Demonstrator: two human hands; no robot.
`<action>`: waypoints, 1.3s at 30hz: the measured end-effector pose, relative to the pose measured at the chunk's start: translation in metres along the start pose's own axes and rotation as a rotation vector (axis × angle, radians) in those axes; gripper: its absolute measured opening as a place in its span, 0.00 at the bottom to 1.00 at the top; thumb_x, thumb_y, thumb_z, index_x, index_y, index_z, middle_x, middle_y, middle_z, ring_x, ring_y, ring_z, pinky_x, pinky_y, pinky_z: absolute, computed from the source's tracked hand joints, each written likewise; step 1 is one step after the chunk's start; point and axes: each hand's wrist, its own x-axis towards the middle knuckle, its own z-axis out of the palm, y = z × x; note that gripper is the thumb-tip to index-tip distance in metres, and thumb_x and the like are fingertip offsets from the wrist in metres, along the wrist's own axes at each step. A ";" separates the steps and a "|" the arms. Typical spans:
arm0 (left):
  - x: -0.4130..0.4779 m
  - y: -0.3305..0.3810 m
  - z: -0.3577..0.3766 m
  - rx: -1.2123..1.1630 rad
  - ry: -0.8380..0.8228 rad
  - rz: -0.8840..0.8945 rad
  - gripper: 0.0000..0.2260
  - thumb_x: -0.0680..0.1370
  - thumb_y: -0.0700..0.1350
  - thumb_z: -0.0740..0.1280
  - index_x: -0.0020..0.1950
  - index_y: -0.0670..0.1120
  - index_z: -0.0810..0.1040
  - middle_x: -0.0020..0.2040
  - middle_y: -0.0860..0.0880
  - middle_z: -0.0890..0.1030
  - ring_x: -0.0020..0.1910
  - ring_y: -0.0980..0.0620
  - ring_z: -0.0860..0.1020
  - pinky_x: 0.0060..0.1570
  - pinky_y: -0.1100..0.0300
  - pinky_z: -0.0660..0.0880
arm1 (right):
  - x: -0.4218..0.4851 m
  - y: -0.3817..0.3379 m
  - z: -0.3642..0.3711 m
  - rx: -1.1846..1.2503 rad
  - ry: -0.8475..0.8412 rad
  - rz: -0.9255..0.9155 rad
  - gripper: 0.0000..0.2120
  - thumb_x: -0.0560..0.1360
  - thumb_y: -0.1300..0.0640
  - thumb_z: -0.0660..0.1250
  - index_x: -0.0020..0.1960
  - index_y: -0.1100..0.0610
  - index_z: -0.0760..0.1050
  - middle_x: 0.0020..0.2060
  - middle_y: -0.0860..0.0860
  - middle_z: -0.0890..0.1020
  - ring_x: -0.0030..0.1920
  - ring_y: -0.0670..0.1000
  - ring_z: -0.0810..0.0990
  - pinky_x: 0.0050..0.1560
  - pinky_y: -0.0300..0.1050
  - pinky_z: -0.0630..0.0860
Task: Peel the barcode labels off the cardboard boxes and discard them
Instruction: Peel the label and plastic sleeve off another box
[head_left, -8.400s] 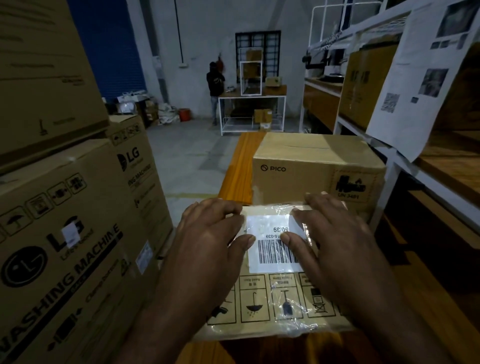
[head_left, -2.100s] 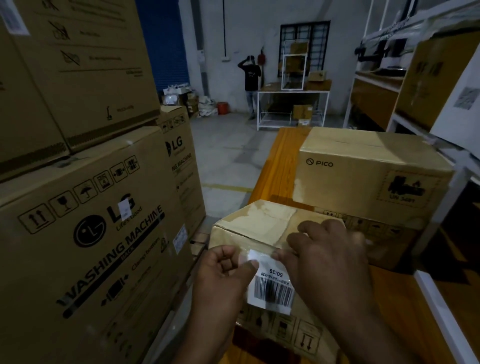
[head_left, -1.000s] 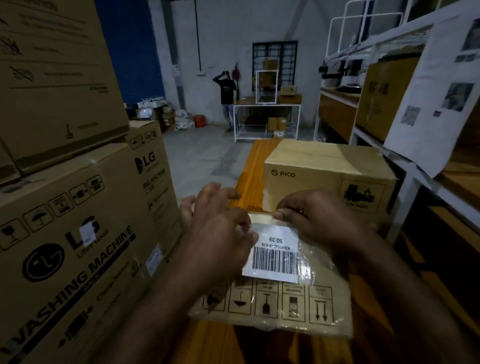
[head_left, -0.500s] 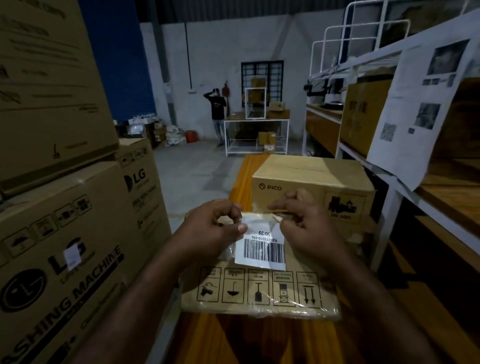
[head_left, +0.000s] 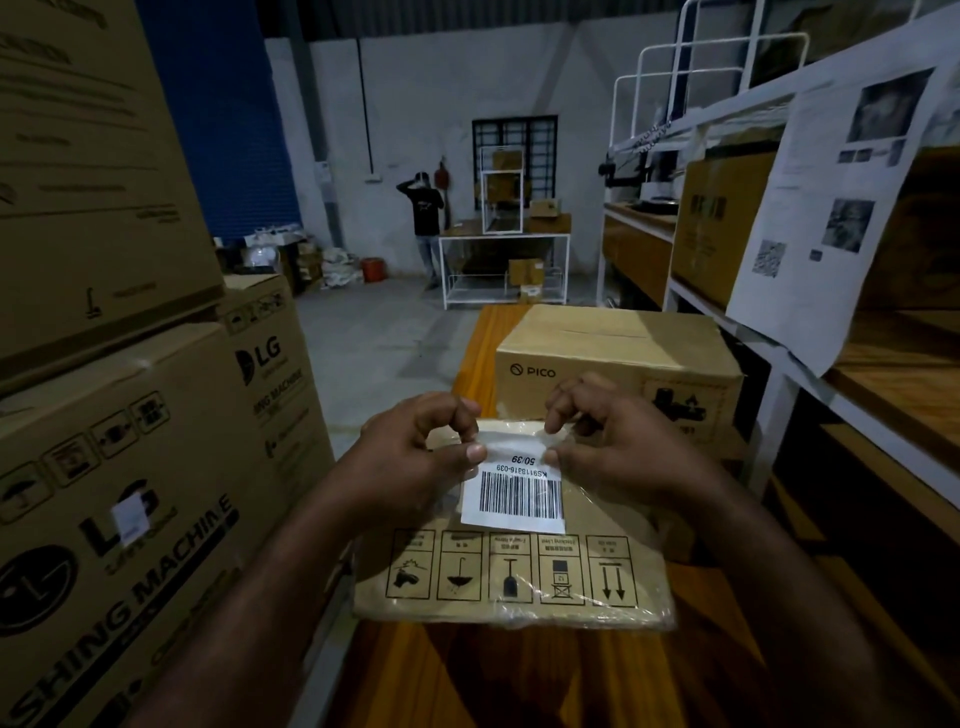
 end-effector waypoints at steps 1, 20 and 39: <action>0.001 -0.001 0.000 0.032 0.004 0.026 0.12 0.76 0.44 0.71 0.35 0.59 0.77 0.62 0.59 0.77 0.58 0.56 0.79 0.48 0.51 0.83 | 0.000 0.000 0.001 -0.004 0.009 -0.008 0.10 0.70 0.55 0.75 0.46 0.45 0.75 0.50 0.41 0.74 0.48 0.43 0.75 0.47 0.47 0.79; 0.023 0.062 0.016 0.691 -0.093 -0.177 0.15 0.75 0.53 0.73 0.59 0.49 0.81 0.50 0.50 0.83 0.46 0.53 0.80 0.49 0.54 0.79 | 0.005 0.011 0.007 0.125 0.063 -0.066 0.06 0.74 0.60 0.70 0.41 0.50 0.77 0.48 0.44 0.76 0.49 0.42 0.77 0.43 0.37 0.77; 0.013 0.052 0.010 0.446 -0.058 -0.128 0.06 0.73 0.49 0.75 0.48 0.50 0.83 0.48 0.53 0.83 0.45 0.57 0.79 0.49 0.52 0.80 | 0.001 0.014 -0.006 0.201 -0.038 -0.074 0.05 0.68 0.67 0.73 0.39 0.58 0.80 0.53 0.47 0.77 0.55 0.45 0.77 0.46 0.51 0.83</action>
